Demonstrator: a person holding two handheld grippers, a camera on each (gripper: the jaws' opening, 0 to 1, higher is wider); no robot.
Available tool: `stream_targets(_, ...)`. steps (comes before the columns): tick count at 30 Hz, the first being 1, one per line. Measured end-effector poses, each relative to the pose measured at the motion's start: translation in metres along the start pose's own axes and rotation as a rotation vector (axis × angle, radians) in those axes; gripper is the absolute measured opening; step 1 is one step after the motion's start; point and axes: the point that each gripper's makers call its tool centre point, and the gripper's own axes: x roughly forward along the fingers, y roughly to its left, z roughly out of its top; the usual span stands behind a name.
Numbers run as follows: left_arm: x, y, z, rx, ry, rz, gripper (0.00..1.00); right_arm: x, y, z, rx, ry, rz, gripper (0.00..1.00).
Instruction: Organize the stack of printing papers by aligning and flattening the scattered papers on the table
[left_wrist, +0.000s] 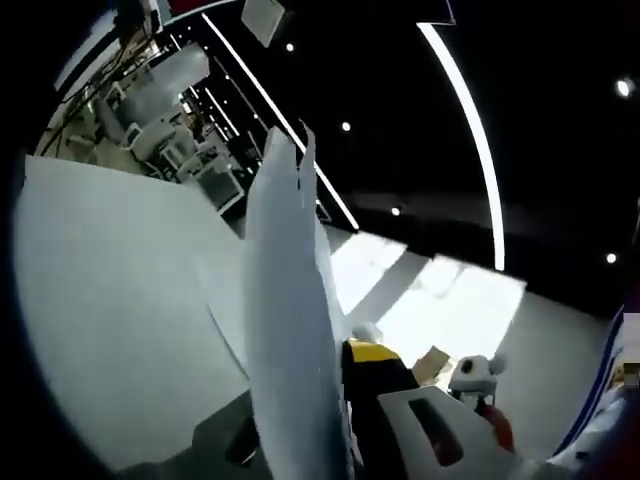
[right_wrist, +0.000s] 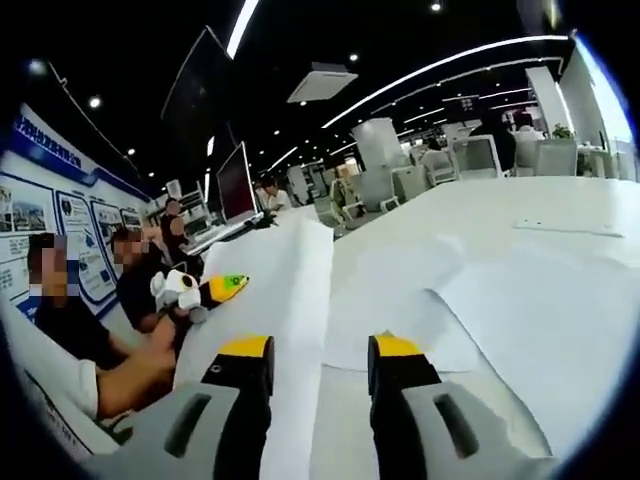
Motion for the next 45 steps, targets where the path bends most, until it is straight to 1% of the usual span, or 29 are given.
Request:
stream_targets(5, 0.0, 0.0, -0.001, 0.026, 0.01, 0.0, 0.06, -0.013, -0.006, -0.004, -0.019, 0.029, -0.013, 0.36)
stream_targets(8, 0.0, -0.002, -0.003, 0.046, 0.016, -0.001, 0.06, -0.025, -0.012, -0.006, -0.032, 0.04, -0.032, 0.39)
stream_targets(10, 0.0, -0.002, -0.002, 0.051, 0.014, -0.004, 0.06, -0.029, -0.015, -0.007, -0.037, 0.043, -0.043, 0.42)
stream_targets(13, 0.0, -0.002, -0.002, 0.05, 0.011, -0.009, 0.06, -0.039, -0.022, -0.005, -0.046, 0.037, -0.061, 0.45)
stream_targets(16, 0.0, -0.004, -0.002, 0.051, 0.008, -0.014, 0.06, -0.048, -0.026, -0.003, -0.055, 0.032, -0.076, 0.51)
stream_targets(19, -0.001, -0.005, -0.002, 0.052, 0.005, -0.019, 0.06, -0.055, -0.03, -0.004, -0.07, 0.041, -0.093, 0.52)
stream_targets(22, -0.001, -0.005, -0.001, 0.055, -0.001, -0.025, 0.06, -0.063, -0.033, -0.003, -0.075, 0.038, -0.104, 0.55)
stream_targets(25, -0.001, -0.006, 0.0, 0.053, -0.002, -0.029, 0.06, -0.076, -0.044, -0.001, -0.1, 0.039, -0.153, 0.62)
stream_targets(27, -0.001, -0.006, 0.0, 0.05, -0.003, -0.032, 0.06, -0.081, -0.049, 0.0, -0.103, 0.04, -0.17, 0.61)
stream_targets(31, -0.001, -0.006, 0.0, 0.043, -0.003, -0.034, 0.06, -0.091, -0.055, 0.004, -0.087, 0.02, -0.188, 0.62)
stream_targets(34, -0.001, -0.005, 0.001, 0.044, -0.003, -0.034, 0.06, -0.098, -0.058, 0.008, -0.097, 0.012, -0.203, 0.65)
stream_targets(38, -0.001, -0.004, 0.001, 0.044, -0.002, -0.034, 0.06, -0.105, -0.064, 0.008, -0.101, 0.017, -0.222, 0.69)
stream_targets(45, 0.0, -0.005, -0.002, 0.047, 0.006, -0.032, 0.06, -0.131, -0.085, 0.009, -0.112, 0.032, -0.293, 0.75)
